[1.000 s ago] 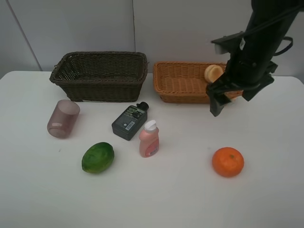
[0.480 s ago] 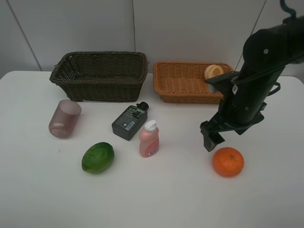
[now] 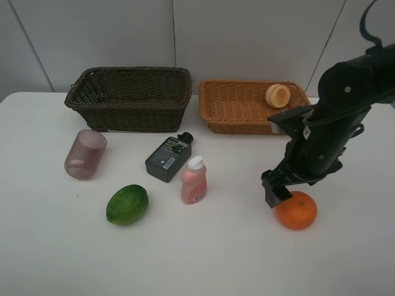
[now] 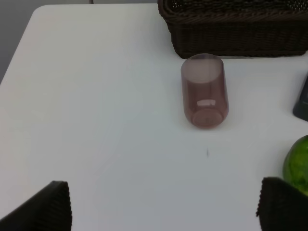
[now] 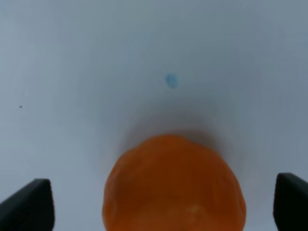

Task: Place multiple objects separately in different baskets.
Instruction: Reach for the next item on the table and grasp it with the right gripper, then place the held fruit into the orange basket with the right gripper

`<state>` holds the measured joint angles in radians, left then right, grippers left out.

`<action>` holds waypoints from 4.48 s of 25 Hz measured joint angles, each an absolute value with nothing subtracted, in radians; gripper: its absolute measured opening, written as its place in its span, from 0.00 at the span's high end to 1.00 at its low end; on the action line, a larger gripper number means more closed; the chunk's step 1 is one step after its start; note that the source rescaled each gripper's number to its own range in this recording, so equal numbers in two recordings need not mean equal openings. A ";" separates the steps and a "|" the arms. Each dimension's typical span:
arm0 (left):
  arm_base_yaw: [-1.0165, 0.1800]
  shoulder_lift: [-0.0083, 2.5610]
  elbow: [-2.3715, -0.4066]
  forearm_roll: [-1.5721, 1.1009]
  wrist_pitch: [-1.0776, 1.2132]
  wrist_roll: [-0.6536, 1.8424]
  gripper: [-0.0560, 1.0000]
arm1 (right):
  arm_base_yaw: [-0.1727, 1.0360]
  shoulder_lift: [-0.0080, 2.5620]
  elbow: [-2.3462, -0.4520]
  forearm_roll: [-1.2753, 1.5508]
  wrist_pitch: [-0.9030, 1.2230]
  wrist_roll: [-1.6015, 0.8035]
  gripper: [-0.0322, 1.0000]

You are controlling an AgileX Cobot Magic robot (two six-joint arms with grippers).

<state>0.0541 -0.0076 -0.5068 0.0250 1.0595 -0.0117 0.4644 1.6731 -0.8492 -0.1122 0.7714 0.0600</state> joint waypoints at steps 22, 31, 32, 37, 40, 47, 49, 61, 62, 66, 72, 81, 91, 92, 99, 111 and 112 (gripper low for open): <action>0.054 -0.008 -0.507 0.025 1.060 -0.012 0.00 | 0.464 1.722 -0.802 -0.140 0.744 0.060 0.00; 0.054 -0.008 -0.507 0.025 1.060 -0.012 0.00 | 0.464 1.797 -0.801 -0.144 0.704 0.060 0.00; 0.054 -0.008 -0.507 0.025 1.060 -0.012 0.00 | 0.464 1.803 -0.801 -0.147 0.704 0.060 0.00; 0.054 -0.008 -0.507 0.025 1.060 -0.012 0.00 | 0.464 1.830 -0.801 -0.160 0.702 0.060 0.00; 0.054 -0.008 -0.507 0.025 1.060 -0.012 0.00 | 0.464 1.835 -0.801 -0.161 0.702 0.060 0.02; 0.054 -0.008 -0.507 0.025 1.060 -0.012 0.00 | 0.464 1.836 -0.801 -0.165 0.703 0.057 0.33; 0.054 -0.008 -0.507 0.025 1.060 -0.012 0.00 | 0.464 1.836 -0.801 -0.165 0.704 0.056 0.33; 0.054 -0.008 -0.507 0.025 1.060 -0.012 0.00 | 0.464 1.836 -0.801 -0.165 0.711 0.056 0.33; 0.054 -0.008 -0.507 0.025 1.060 -0.012 0.00 | 0.464 1.836 -0.801 -0.165 0.711 0.056 0.33; 0.054 -0.008 -0.507 0.025 1.060 -0.012 0.00 | 0.464 1.833 -0.801 -0.165 0.718 0.056 0.33; 0.054 -0.008 -0.507 0.025 1.060 -0.012 0.00 | 0.464 1.765 -0.816 -0.163 0.767 0.056 0.33; 0.054 -0.008 -0.507 0.025 1.060 -0.012 0.00 | 0.464 1.689 -0.941 -0.162 0.859 0.056 0.33; 0.054 -0.008 -0.507 0.025 1.060 -0.012 0.00 | 0.463 1.687 -1.172 -0.193 0.924 0.056 0.33; 0.054 -0.008 -0.507 0.025 1.060 -0.012 0.00 | 0.461 1.687 -1.198 -0.199 0.924 0.056 0.33; 0.054 -0.008 -0.507 0.025 1.060 -0.012 0.00 | 0.416 1.791 -1.406 -0.247 0.928 0.056 0.33; 0.054 -0.008 -0.507 0.025 1.060 -0.012 0.00 | 0.406 2.121 -1.857 -0.252 0.983 0.056 0.33; 0.054 -0.008 -0.507 0.025 1.060 -0.012 0.00 | 0.406 2.145 -1.882 -0.253 0.983 0.056 0.33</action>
<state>0.0541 -0.0076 -0.5068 0.0250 1.0595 -0.0117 0.4062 2.1454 -1.8821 -0.2526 0.9833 0.0561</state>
